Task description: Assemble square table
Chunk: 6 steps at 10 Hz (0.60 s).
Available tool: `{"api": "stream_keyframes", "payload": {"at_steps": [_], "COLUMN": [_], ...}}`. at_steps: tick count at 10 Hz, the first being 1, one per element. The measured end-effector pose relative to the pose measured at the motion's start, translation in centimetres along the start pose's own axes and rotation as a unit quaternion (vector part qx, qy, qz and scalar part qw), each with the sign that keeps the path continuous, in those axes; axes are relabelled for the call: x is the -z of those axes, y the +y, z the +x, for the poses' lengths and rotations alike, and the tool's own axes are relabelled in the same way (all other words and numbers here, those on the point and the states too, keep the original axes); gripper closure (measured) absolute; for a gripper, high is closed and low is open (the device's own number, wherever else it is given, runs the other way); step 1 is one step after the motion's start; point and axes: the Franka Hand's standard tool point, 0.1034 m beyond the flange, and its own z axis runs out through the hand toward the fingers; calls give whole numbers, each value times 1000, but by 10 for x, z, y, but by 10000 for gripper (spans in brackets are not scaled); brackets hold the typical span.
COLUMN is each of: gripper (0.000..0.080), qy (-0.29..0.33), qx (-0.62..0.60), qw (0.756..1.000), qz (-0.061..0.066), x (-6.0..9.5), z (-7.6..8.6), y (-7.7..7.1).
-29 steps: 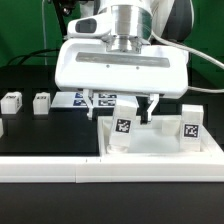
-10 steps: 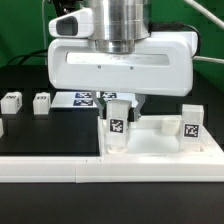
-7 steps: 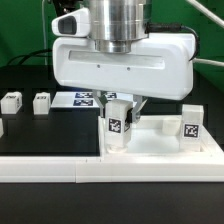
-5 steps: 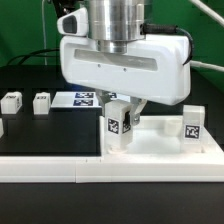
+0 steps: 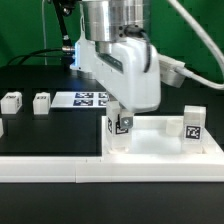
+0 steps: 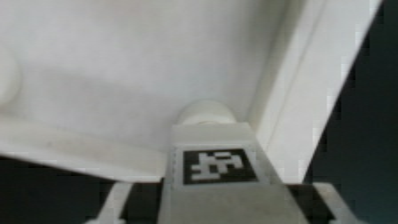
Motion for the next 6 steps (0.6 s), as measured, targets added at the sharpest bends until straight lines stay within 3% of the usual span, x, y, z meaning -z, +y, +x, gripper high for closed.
{"api": "stream_keyframes", "payload": {"at_steps": [2, 4, 5, 6], "gripper": [509, 509, 434, 298], "qy": [-32, -37, -36, -34], "qx": [-105, -131, -89, -31], "qw": [994, 991, 995, 999], "qz": [19, 21, 23, 27], "x": [0, 0, 0, 3], "z": [2, 1, 1, -2], "y": [1, 2, 1, 0]}}
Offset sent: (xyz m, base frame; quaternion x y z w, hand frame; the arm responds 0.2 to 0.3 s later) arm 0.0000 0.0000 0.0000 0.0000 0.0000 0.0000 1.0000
